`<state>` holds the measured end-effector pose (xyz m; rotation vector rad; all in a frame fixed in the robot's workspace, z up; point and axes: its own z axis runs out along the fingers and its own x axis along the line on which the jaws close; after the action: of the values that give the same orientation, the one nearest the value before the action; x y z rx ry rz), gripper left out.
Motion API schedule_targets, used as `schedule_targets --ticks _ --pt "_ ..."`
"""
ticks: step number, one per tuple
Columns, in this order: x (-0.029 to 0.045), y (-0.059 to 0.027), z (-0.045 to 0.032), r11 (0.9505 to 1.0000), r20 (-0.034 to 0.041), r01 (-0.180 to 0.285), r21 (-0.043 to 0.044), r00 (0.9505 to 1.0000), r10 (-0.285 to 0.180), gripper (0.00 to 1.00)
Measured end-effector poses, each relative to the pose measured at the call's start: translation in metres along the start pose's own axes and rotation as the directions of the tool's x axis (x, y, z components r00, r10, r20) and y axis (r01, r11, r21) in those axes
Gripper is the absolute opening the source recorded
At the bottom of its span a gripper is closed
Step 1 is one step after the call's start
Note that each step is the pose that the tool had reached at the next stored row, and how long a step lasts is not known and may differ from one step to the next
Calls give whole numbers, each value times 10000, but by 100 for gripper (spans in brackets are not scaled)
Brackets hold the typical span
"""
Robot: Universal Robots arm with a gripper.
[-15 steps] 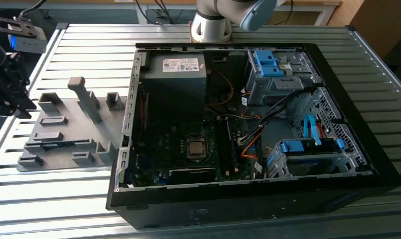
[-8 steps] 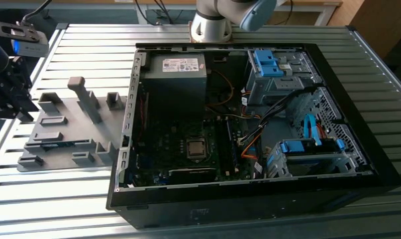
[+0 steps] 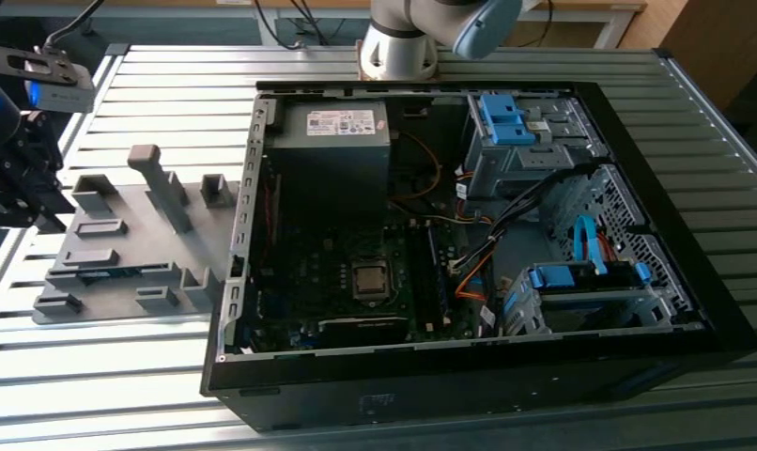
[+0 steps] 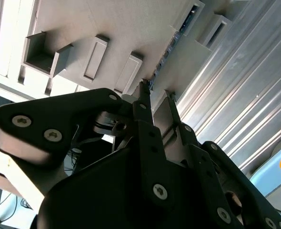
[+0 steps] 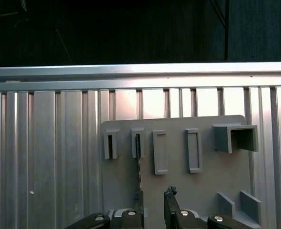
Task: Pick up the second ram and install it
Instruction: 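Pick up the second ram and move it above second insertion slot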
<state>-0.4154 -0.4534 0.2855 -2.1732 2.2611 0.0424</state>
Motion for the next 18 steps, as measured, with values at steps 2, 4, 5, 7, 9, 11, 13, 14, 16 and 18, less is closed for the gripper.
schedule_targets --ticks 2,4,5,7,9,11,13,14,16,18 --pt "1 0 12 10000 0 0 1 10000 0 31" --pt "3 0 23 10000 0 0 0 10000 0 31" --pt "4 0 29 10000 -1 0 -1 10000 0 31" --pt "7 -1 42 10000 0 0 0 10000 0 31" --pt "11 -1 54 10000 -1 0 -1 10000 0 31" --pt "16 -2 67 10000 0 1 0 10000 -1 31" --pt "20 -2 80 10000 0 0 0 10000 0 31" --pt "23 -2 87 10000 0 0 0 10000 0 31" --pt "28 -3 101 10000 0 2 0 10000 -2 31" --pt "31 -3 113 10000 -1 14 0 10000 -14 31"
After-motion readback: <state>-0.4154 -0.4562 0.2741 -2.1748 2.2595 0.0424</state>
